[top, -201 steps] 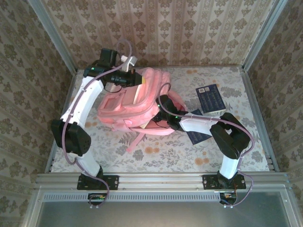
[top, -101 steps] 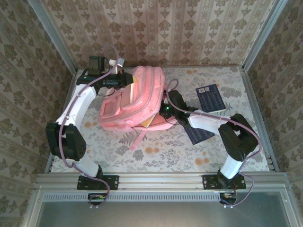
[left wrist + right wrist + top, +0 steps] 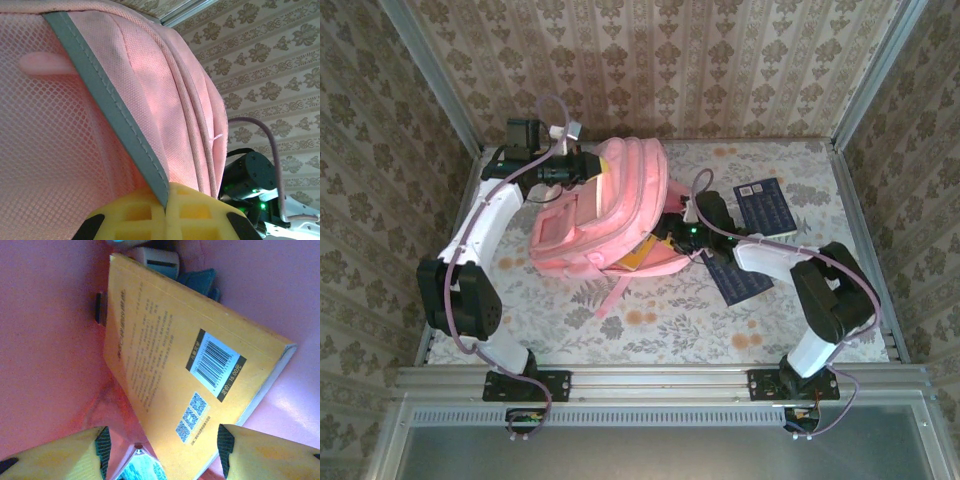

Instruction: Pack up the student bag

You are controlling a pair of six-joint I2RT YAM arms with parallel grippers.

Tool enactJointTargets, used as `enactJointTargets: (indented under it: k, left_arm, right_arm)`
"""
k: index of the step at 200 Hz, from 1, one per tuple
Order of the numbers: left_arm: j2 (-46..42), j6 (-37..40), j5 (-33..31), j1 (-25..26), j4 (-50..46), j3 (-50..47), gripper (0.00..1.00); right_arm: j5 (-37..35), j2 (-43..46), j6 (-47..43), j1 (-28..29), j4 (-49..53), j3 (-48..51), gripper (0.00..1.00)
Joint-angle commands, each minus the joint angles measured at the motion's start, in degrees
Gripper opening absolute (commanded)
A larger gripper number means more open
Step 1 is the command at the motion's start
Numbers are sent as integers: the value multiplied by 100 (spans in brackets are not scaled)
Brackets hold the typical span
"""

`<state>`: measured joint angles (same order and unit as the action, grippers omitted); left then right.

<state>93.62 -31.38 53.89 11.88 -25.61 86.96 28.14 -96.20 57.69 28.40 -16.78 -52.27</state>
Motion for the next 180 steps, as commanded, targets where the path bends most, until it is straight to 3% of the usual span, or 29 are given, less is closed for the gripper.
enactJointTargets:
  k: [1,23,54,85,133,155,180]
  left_arm:
    - [-350,-5,308,-65,477,87,0]
    - [-374,17,267,-63,452,30,0]
    - [-360,26,288,-22,450,53,0]
    - [-322,129,291,81,328,152,0]
    - [-312,303,161,104,158,18,0]
    - [-338,453,-88,104,-49,-12,0]
    - [-345,724,-708,100,-511,86,0]
  right_arm:
    - [-117,-159,-283,29,725,-328,57]
    - [-375,-184,-738,26,1647,-582,61]
    - [-295,-303,-929,25,1900,-638,63]
    - [318,-859,-670,85,1377,-935,61]
    - [674,-1376,-43,235,282,-1434,56]
    - [556,-1160,-306,223,481,-1397,63]
    - [-503,-638,-966,170,1732,-1215,78]
